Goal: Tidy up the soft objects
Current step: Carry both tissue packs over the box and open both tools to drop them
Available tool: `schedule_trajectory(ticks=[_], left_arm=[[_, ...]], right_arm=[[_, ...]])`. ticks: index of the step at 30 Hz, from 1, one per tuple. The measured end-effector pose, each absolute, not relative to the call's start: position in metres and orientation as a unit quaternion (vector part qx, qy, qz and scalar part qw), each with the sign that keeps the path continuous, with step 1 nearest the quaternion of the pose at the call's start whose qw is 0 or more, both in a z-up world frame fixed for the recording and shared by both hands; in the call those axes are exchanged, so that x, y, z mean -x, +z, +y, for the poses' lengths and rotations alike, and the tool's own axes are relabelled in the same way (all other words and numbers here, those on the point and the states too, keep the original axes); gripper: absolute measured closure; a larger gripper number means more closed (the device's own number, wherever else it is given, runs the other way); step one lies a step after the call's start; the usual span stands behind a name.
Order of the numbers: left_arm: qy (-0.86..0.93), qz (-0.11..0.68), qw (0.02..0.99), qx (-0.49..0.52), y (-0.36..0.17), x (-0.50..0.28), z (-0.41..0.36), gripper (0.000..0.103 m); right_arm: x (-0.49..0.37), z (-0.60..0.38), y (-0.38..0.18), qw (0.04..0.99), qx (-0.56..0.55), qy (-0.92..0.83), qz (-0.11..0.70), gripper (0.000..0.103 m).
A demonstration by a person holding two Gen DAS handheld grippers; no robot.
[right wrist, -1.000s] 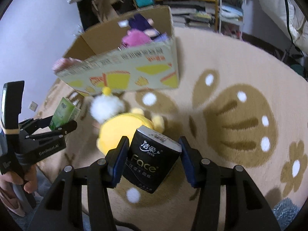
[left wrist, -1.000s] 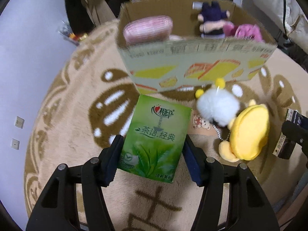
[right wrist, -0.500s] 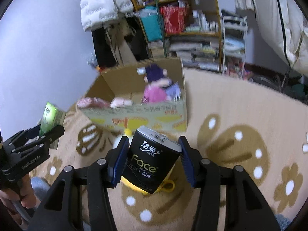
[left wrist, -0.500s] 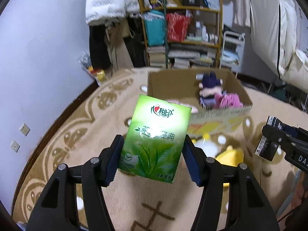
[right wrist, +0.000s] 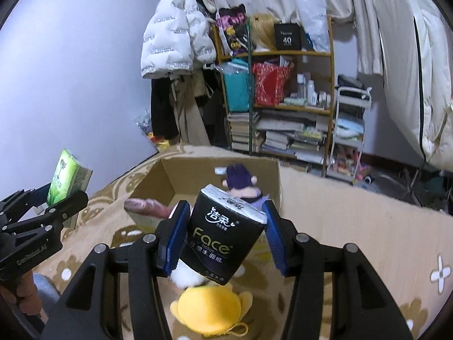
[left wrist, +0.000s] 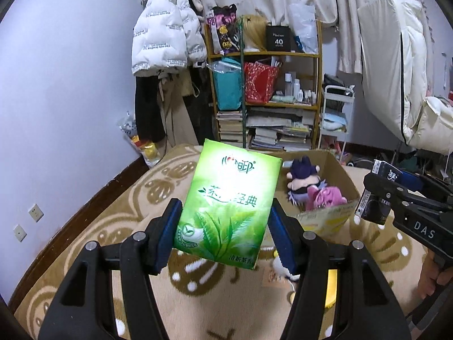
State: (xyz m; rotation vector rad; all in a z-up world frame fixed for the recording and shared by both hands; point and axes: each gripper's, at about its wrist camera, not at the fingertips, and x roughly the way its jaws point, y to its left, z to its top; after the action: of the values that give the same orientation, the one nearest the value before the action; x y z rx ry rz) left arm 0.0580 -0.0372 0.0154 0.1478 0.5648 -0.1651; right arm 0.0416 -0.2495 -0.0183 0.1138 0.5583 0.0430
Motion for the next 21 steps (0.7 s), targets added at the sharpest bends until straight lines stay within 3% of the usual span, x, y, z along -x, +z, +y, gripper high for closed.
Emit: schedule_trajectory(ticks=[21], left_arm=[[-0.088, 0.28, 0.952, -0.088, 0.001, -0.121, -0.059, 0.043]], right_arm=[[-0.097, -0.257, -0.006, 0.978, -0.007, 0.0, 0.208, 0.048]])
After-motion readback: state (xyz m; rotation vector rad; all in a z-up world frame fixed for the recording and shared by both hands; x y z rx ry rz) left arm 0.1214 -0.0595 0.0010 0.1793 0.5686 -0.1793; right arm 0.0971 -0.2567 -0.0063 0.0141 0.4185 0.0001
